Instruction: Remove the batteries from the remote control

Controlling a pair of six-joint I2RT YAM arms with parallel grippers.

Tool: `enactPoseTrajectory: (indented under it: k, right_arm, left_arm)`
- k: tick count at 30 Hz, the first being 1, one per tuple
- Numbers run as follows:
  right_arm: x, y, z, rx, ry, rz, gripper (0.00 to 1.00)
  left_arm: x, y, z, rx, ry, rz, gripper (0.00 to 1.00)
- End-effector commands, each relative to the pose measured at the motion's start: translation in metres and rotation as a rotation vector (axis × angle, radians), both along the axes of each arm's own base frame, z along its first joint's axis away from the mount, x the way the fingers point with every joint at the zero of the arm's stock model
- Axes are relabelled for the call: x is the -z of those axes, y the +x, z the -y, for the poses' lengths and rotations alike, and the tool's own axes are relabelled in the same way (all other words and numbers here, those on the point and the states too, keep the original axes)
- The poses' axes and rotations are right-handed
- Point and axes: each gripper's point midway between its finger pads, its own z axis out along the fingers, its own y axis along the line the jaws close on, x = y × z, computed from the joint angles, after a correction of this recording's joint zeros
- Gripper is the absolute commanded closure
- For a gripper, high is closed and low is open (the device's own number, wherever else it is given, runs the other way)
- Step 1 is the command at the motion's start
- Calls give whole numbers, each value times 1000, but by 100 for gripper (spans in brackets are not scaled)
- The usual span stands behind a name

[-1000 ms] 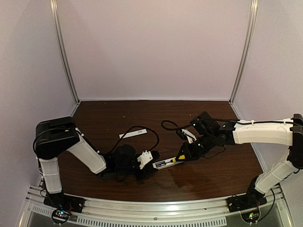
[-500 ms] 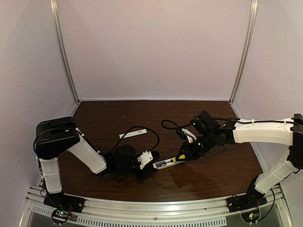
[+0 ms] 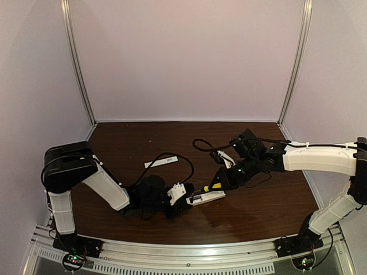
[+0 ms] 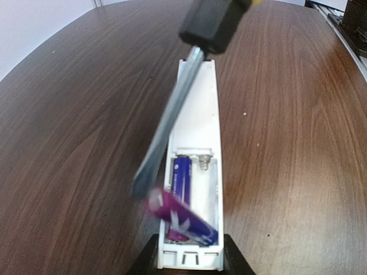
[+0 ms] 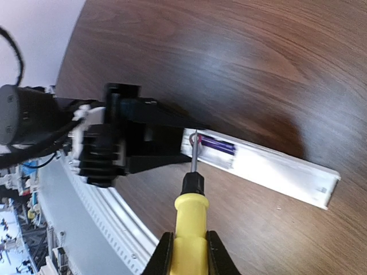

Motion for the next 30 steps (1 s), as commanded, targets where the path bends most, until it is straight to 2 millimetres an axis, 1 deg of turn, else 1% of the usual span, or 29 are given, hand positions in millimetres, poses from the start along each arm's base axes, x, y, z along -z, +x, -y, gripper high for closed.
enactPoseTrajectory:
  k: [1,6,21,30]
  right_arm:
    - [-42,-19,-35,-149,187,13,100]
    - [-37,-20,-34,-146,184,6,100]
    - [-35,-19,-33,-145,174,9,100]
    - [-24,-17,-19,-146,79,40,100]
  left_arm:
    - [23,-10,1,40,63,-24,100]
    - [23,-9,1,38,63,-25,100]
    - [24,-10,0,37,64,-26,100]
    - [21,-9,0,34,56,-23,100]
